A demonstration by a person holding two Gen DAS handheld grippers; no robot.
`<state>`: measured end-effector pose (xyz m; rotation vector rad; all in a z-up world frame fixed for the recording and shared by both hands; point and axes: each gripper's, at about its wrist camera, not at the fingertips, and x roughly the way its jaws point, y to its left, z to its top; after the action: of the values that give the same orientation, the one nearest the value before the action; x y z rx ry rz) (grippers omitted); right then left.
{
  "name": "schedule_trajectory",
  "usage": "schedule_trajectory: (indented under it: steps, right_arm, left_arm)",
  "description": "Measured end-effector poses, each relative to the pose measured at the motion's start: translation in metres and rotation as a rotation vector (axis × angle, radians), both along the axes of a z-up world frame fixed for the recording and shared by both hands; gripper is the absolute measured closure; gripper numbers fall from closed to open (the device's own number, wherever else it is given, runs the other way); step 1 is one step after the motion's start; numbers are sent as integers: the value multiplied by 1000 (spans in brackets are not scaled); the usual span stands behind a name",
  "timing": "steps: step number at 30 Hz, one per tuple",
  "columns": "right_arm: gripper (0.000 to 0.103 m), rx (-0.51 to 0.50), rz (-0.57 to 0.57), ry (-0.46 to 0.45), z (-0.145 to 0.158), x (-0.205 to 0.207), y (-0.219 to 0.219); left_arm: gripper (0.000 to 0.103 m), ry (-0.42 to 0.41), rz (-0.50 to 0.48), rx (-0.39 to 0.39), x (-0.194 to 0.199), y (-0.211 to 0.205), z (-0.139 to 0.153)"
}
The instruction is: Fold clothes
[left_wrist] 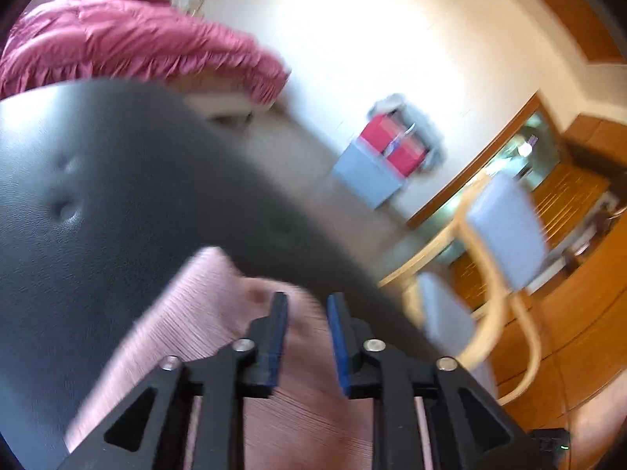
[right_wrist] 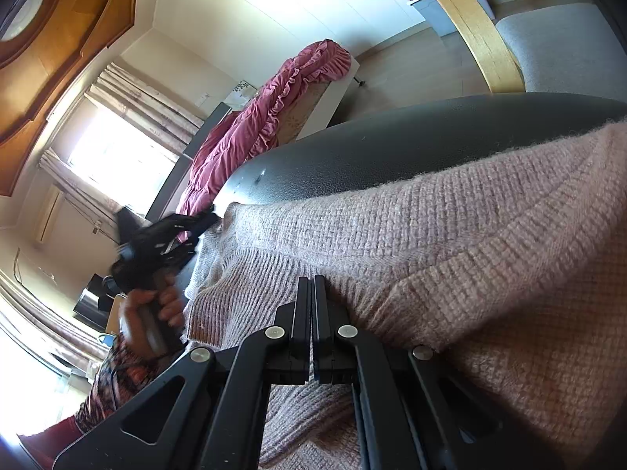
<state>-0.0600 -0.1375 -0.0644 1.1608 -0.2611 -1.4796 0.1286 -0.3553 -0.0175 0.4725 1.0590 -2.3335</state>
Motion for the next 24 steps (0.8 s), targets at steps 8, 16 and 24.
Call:
schedule_trajectory:
  steps: [8, 16, 24]
  right_arm:
    - [103, -5, 0, -6, -1, 0, 0]
    - [98, -36, 38, 21, 13, 8, 3]
    - [97, 6, 210, 13, 11, 27, -10]
  left_arm:
    - [81, -228, -480, -278, -56, 129, -13]
    - [81, -176, -462, -144, -35, 108, -37]
    - [81, -154, -465, -124, -30, 101, -38]
